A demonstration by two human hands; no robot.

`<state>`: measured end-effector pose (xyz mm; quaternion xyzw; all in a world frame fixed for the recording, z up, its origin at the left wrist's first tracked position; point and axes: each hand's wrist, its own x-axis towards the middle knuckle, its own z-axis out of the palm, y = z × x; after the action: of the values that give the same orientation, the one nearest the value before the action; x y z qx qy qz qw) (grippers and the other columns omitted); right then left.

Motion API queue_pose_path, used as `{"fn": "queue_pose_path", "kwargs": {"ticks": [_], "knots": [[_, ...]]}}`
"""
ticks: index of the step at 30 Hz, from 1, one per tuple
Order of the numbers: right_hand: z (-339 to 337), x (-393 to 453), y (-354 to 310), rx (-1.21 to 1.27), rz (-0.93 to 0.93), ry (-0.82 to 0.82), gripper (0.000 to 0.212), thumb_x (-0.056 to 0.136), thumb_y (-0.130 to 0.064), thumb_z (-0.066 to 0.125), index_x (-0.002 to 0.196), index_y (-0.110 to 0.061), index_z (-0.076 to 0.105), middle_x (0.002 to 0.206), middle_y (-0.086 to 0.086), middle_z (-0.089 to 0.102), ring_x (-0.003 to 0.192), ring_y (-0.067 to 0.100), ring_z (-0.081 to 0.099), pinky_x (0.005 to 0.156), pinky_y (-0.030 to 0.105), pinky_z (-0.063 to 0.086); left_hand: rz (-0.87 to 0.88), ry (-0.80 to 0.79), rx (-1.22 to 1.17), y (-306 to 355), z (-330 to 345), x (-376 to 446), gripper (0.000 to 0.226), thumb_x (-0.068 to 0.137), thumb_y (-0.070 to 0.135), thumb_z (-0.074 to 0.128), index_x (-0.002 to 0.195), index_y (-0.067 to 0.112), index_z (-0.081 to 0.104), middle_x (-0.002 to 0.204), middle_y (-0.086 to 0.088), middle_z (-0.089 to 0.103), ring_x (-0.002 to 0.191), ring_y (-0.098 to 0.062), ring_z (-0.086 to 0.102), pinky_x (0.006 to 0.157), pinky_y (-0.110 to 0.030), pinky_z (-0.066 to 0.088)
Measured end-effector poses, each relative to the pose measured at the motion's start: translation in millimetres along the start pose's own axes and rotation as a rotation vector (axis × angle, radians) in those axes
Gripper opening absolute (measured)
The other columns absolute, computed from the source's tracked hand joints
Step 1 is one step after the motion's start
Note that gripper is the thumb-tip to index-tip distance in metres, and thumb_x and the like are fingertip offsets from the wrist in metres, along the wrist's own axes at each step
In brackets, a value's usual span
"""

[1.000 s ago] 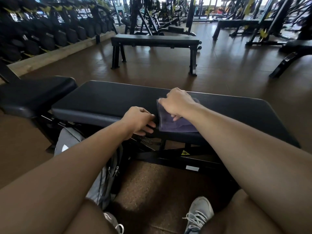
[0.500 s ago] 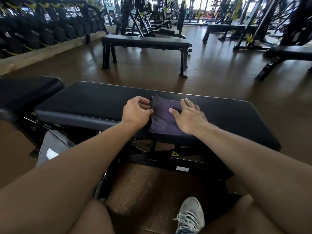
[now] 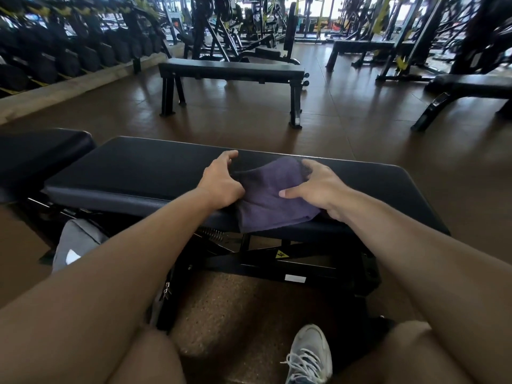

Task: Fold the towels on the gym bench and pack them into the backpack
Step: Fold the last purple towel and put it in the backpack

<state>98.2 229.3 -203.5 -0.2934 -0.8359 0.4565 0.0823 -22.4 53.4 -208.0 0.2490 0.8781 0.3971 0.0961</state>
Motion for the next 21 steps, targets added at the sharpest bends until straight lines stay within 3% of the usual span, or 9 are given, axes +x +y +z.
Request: {"fn": "queue_pose_path", "kwargs": {"ticks": [3, 6, 7, 9, 11, 15, 18, 21], "knots": [[-6, -3, -6, 0.083, -0.212, -0.163, 0.098, 0.07, -0.004, 0.089, 0.152, -0.031, 0.042, 0.115, 0.003, 0.069, 0.101, 0.021, 0.068, 0.097, 0.037, 0.052, 0.064, -0.185, 0.152, 13, -19, -12, 0.13, 0.064, 0.001, 0.083, 0.162, 0.03, 0.003, 0.166, -0.004, 0.02, 0.152, -0.026, 0.022, 0.118, -0.036, 0.033], [-9, -11, -12, 0.096, -0.36, -0.331, 0.089, 0.071, 0.007, 0.085, 0.146, -0.028, 0.051, 0.102, 0.003, 0.071, 0.094, 0.022, 0.071, 0.094, 0.031, 0.054, 0.075, -0.274, -0.089, 16, -24, -25, 0.136, 0.063, 0.008, 0.094, 0.162, 0.031, 0.004, 0.158, 0.007, 0.035, 0.143, -0.014, 0.039, 0.111, -0.028, 0.038], [-9, -12, -14, 0.085, -0.394, -0.357, 0.086, 0.071, 0.009, 0.084, 0.143, -0.027, 0.054, 0.101, 0.003, 0.071, 0.097, 0.019, 0.071, 0.094, 0.028, 0.054, 0.066, -0.298, -0.165, 14, -25, -29, 0.126, 0.064, 0.007, 0.094, 0.161, 0.027, 0.016, 0.148, 0.009, 0.047, 0.135, -0.012, 0.048, 0.104, -0.023, 0.042], [-8, -14, -17, 0.069, -0.434, -0.359, 0.081, 0.071, 0.009, 0.084, 0.138, -0.027, 0.059, 0.1, 0.002, 0.072, 0.098, 0.013, 0.071, 0.093, 0.025, 0.053, 0.035, -0.369, -0.274, 9, -26, -34, 0.082, 0.07, 0.003, 0.09, 0.142, 0.017, 0.054, 0.127, 0.004, 0.069, 0.12, -0.015, 0.065, 0.095, -0.023, 0.052], [-9, -14, -19, 0.111, -0.426, -0.331, 0.079, 0.071, 0.005, 0.086, 0.137, -0.03, 0.06, 0.102, 0.0, 0.073, 0.098, 0.012, 0.071, 0.095, 0.025, 0.054, -0.007, -0.421, -0.398, 2, -24, -38, 0.048, 0.077, 0.002, 0.084, 0.122, 0.011, 0.07, 0.111, -0.004, 0.077, 0.111, -0.019, 0.071, 0.093, -0.03, 0.056], [-5, -11, -17, 0.314, -0.291, -0.227, 0.078, 0.069, -0.018, 0.092, 0.138, -0.033, 0.059, 0.113, -0.002, 0.073, 0.106, 0.008, 0.07, 0.098, 0.024, 0.05, -0.058, -0.368, -0.687, -4, -24, -39, 0.038, 0.084, 0.004, 0.076, 0.122, 0.005, 0.069, 0.116, -0.012, 0.075, 0.111, -0.026, 0.072, 0.095, -0.039, 0.056], [1, -14, -10, 0.459, -0.138, -0.394, 0.074, 0.064, -0.031, 0.089, 0.132, -0.02, 0.062, 0.12, -0.001, 0.074, 0.116, 0.015, 0.068, 0.101, 0.033, 0.05, -0.062, -0.3, -0.82, -2, -27, -41, 0.034, 0.088, 0.009, 0.073, 0.122, 0.003, 0.068, 0.117, -0.012, 0.075, 0.109, -0.024, 0.072, 0.088, -0.033, 0.058], [4, -18, -6, 0.425, -0.055, -0.502, 0.048, 0.079, -0.024, 0.082, 0.124, -0.016, 0.068, 0.117, -0.001, 0.076, 0.112, 0.017, 0.07, 0.101, 0.04, 0.052, -0.121, -0.222, -0.921, 2, -30, -42, 0.028, 0.092, 0.015, 0.071, 0.118, 0.005, 0.07, 0.112, -0.01, 0.076, 0.101, -0.021, 0.074, 0.075, -0.029, 0.06]]}}
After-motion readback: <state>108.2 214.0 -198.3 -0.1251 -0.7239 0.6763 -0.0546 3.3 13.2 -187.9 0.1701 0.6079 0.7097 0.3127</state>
